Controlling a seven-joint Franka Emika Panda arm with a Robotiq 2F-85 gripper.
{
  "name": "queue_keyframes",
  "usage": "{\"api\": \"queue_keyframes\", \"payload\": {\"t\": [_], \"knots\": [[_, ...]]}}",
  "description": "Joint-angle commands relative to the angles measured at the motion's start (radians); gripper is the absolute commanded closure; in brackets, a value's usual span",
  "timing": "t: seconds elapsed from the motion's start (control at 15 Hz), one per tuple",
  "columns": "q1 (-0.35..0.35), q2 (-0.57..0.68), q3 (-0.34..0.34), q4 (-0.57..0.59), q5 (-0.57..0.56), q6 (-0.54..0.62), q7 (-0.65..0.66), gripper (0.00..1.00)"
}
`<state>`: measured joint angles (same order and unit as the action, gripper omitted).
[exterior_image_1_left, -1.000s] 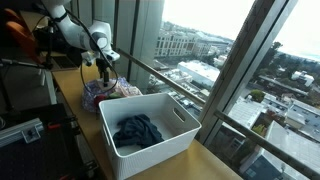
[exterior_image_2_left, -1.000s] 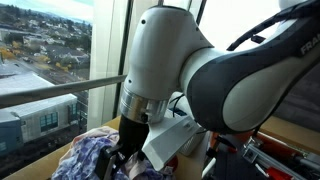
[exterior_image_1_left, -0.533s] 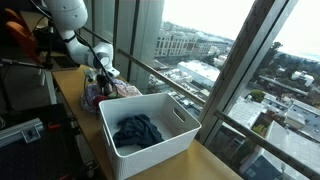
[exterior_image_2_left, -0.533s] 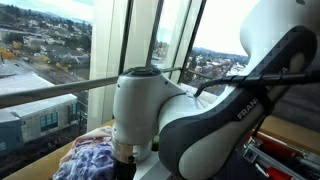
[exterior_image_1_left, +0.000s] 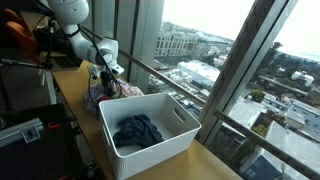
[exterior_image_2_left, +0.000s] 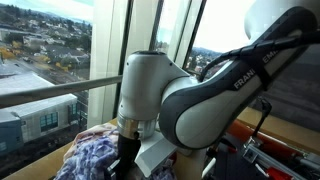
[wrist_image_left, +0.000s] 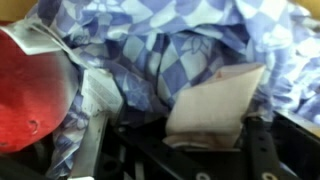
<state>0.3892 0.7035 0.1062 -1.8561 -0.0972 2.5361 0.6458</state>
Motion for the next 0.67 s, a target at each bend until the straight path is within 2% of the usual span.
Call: {"api": "queue_keyframes", "payload": {"t": [0.0,0.07,0.13,0.33,0.6], "knots": [[-0.074,-0.183,0.009,-0.107,0.095,-0.025,-0.091,0.93],[-0.089,-0.225,0.010,-0.120,0.117,-0.025,-0.105,0.99],[-0.105,-0.267,0.011,-0.132,0.140,-0.031,-0.123,1.00],[-0.137,-0.399,0.012,-0.166,0.186,-0.054,-0.167,0.98],[-0.156,-0.569,0.020,-0.173,0.214,-0.129,-0.194,1.00]]}}
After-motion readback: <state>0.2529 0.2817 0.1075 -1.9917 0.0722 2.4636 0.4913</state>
